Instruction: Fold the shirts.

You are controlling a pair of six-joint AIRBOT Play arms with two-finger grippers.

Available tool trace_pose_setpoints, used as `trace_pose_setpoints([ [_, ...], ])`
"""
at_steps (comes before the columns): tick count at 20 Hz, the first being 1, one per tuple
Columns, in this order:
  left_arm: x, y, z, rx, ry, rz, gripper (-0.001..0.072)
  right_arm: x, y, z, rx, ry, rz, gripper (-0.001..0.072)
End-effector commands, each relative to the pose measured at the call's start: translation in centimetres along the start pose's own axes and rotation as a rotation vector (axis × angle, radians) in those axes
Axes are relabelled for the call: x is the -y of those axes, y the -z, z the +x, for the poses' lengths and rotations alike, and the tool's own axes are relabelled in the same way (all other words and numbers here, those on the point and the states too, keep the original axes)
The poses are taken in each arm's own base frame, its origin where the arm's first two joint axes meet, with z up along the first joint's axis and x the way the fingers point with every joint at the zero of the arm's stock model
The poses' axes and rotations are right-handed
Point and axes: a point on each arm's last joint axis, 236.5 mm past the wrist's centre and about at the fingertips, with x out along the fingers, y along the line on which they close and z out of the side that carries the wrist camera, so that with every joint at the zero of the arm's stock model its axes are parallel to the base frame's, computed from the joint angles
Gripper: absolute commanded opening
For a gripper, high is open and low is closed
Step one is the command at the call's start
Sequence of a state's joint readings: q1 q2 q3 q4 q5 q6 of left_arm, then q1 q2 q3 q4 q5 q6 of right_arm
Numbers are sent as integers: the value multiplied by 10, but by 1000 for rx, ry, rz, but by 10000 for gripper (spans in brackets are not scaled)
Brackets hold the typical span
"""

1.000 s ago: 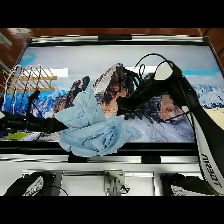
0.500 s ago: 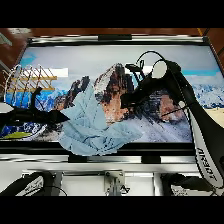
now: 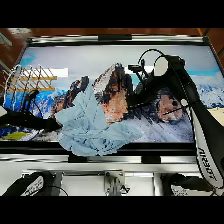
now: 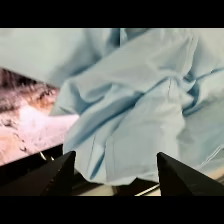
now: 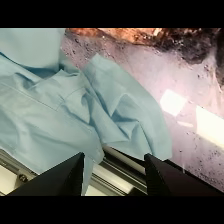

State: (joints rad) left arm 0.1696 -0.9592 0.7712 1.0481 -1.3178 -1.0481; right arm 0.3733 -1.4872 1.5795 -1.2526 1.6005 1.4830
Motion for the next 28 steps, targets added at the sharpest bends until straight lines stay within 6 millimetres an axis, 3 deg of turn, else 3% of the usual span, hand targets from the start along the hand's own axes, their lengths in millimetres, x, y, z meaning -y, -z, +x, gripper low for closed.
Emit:
trace_pose_setpoints([
  [1, 1, 36, 17, -46, -11, -3, 616, 0, 13, -1, -52, 2, 2, 501],
  [4, 7, 33, 4, 34, -47, 36, 616, 5, 17, -1, -69, 20, -41, 501],
  [6, 12, 29, -7, 80, -67, 87, 617, 32, 23, 0, -73, 129, -39, 501],
  [7, 15, 30, -12, 91, -71, 105, 617, 35, 26, 1, -58, 138, -39, 501],
  [11, 29, 38, -30, 130, -99, 222, 611, 12, 32, -10, 117, 92, -110, 501],
  [14, 25, 44, -39, 141, -192, 371, 611, 10, 64, 5, 120, 96, -157, 534],
  [15, 25, 40, -37, 153, -205, 416, 611, 4, 76, 18, 80, 88, -211, 601],
  [17, 26, 41, -21, 145, -196, 481, 613, -13, 85, 40, 21, 89, -355, 605],
  [19, 29, 50, 1, 112, -174, 533, 614, -23, 77, 56, 18, 127, -438, 606],
  [22, 31, 41, 19, 150, -183, 582, 614, -32, 80, 78, -39, 107, -442, 606],
  [27, 20, 19, 46, 161, -211, 621, 579, -47, 91, 83, -79, 26, -428, 624],
  [28, 16, 14, 50, 163, -218, 612, 578, -51, 96, 83, -96, 5, -423, 657],
])
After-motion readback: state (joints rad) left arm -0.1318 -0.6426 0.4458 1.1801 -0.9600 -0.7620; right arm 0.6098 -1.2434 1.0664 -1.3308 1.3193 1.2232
